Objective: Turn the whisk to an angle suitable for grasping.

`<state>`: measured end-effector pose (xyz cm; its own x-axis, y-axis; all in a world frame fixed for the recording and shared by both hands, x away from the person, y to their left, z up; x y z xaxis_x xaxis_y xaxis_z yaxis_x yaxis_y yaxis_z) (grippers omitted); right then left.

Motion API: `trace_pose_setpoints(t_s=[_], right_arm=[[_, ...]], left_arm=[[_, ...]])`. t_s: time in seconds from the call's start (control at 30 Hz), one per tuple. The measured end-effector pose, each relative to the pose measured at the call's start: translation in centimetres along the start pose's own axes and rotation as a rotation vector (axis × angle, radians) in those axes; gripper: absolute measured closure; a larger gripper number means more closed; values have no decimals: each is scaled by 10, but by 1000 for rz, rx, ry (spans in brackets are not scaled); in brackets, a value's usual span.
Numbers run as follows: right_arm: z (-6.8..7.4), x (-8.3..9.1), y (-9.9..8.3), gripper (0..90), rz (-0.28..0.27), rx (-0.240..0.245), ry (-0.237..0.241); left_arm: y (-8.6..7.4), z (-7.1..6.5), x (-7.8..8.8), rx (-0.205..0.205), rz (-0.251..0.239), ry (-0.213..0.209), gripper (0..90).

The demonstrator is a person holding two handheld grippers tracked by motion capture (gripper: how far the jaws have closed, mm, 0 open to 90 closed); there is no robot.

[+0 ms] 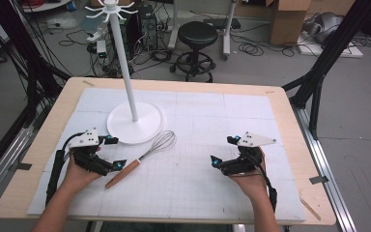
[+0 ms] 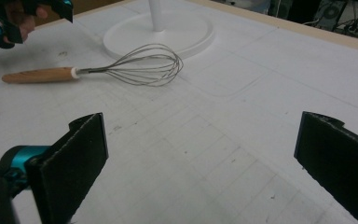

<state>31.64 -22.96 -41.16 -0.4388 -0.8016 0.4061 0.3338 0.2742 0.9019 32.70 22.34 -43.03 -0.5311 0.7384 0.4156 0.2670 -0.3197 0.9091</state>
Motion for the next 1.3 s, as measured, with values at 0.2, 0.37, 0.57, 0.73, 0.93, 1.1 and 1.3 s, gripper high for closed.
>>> trace_pose_setpoints(t_s=[0.2, 0.37, 0.57, 0.73, 0.93, 1.1, 1.3], right_arm=[[-1, 1, 0, 13, 0, -5, 8], [2, 3, 0, 13, 1, 11, 4], [3, 4, 1, 13, -3, 10, 0], [3, 2, 1, 13, 9, 7, -3], [2, 0, 0, 14, 18, 9, -4], [1, -1, -1, 14, 32, 13, -10], [2, -3, -2, 14, 46, 18, -12]], left_arm=[[-2, 0, -3, 2, 20, -7, 74], [-1, -2, -1, 1, 21, -21, 76], [-2, -4, -3, -4, 42, -19, 86], [-6, -7, -7, -1, 75, -36, 122], [-11, -12, -14, -25, 142, -58, 190], [-15, -14, -18, -25, 178, -74, 286], [-20, -17, -24, -33, 235, -87, 403]])
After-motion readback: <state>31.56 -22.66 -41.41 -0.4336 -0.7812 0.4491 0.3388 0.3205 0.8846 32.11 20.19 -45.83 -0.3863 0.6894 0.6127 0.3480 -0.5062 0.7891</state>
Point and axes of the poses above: each handheld gripper's, and its own axes: x roughly backward along the jaws, y roughly out of its top, z roughly to its left, the point moved 2 cm from there along -x, roughly forward along the jaws, and after that the axes turned 9 degrees about y, right-handed, at the moved point
